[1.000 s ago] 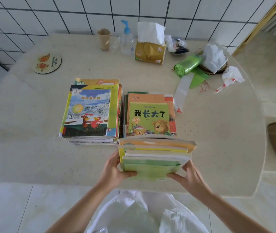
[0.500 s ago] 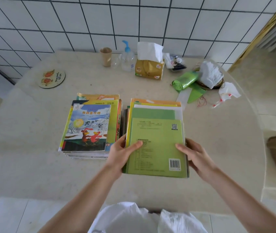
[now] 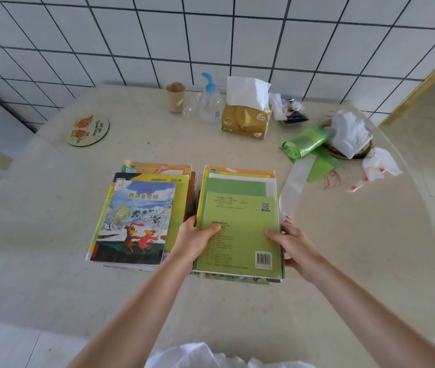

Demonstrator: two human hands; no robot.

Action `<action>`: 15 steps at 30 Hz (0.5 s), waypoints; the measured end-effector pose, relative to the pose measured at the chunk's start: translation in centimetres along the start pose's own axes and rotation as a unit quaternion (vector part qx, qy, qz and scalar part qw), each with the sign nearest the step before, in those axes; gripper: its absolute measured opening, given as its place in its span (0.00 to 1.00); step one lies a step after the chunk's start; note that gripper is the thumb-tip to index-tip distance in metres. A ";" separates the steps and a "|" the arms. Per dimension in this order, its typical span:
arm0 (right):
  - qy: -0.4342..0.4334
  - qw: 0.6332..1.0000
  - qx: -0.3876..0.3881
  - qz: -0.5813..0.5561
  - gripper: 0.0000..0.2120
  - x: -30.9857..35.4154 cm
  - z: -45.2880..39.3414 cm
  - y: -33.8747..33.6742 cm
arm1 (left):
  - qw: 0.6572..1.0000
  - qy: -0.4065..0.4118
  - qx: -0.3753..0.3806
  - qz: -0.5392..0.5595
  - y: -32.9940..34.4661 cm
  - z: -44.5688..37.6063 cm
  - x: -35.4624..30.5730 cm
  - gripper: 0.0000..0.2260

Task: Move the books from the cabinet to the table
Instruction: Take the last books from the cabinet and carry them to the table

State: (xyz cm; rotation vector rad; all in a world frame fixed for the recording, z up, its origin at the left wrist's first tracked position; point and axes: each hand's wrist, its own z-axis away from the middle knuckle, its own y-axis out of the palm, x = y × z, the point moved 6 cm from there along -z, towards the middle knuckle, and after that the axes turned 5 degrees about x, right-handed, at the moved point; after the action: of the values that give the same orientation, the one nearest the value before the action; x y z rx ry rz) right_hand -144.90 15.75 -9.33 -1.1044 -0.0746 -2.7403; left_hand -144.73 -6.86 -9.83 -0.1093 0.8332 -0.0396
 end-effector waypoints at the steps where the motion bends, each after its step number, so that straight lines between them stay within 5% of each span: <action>1: -0.001 1.000 0.003 0.002 0.10 0.1 -0.1 0.1 | 1.000 0.002 -0.001 -0.008 0.0 -0.1 -0.1 0.15; 15: -0.032 0.993 -0.045 0.103 0.09 -0.5 0.2 0.2 | 0.994 0.013 -0.034 -0.108 -0.1 0.7 0.0 0.15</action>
State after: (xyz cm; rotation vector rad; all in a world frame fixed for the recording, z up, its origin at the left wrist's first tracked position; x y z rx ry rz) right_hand -144.43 15.67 -9.54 -1.1521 0.1470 -2.5486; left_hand -144.24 -6.94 -9.33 -0.2627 0.8454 -0.2166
